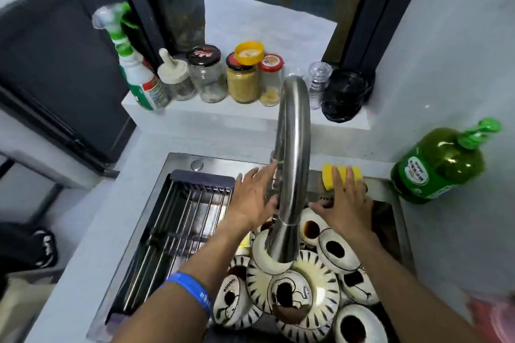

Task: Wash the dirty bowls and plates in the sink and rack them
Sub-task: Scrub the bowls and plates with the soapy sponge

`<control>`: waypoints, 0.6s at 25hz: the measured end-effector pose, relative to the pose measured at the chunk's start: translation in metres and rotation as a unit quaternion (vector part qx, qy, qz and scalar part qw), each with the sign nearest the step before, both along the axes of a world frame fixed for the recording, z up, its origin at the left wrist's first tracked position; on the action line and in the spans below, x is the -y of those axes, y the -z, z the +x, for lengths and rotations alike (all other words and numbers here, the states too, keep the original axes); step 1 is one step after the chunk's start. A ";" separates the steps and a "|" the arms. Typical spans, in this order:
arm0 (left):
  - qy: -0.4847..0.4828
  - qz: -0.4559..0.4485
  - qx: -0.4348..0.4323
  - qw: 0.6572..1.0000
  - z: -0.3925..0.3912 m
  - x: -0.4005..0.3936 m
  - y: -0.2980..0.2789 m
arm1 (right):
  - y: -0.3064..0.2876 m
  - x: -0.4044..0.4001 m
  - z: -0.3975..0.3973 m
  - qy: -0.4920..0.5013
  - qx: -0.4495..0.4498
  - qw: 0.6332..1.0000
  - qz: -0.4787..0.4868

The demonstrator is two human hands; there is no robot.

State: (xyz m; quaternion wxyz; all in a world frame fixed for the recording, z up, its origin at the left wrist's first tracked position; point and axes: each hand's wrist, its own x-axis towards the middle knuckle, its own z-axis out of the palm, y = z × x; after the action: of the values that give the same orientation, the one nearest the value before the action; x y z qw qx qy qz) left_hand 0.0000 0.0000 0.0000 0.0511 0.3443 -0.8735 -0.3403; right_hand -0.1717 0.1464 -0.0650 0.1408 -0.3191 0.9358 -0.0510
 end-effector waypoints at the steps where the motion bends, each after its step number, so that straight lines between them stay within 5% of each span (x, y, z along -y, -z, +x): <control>1: 0.006 0.044 -0.038 0.998 -0.005 0.001 0.006 | 0.010 0.004 -0.012 -0.028 -0.019 0.999 0.007; 5: 0.063 -0.018 -0.060 0.996 -0.020 0.015 0.031 | 0.037 0.018 -0.053 -0.066 -0.022 0.997 0.043; 9: 0.015 0.063 -0.103 0.993 -0.013 0.007 0.030 | 0.043 0.015 -0.063 -0.091 -0.070 0.992 0.060; 12: -0.076 0.200 -0.169 0.962 0.001 -0.010 0.010 | 0.032 0.000 -0.032 -0.027 -0.056 0.998 -0.022; 15: -0.074 0.138 -0.081 0.984 0.012 -0.009 0.017 | 0.007 -0.024 0.026 0.100 0.079 0.981 -0.148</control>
State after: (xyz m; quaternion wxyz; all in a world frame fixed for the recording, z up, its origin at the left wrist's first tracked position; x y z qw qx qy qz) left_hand 0.0116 0.0095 -0.0168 0.0988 0.3831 -0.7832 -0.4797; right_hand -0.1460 0.1706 -0.0717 0.1596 -0.2363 0.9311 -0.2275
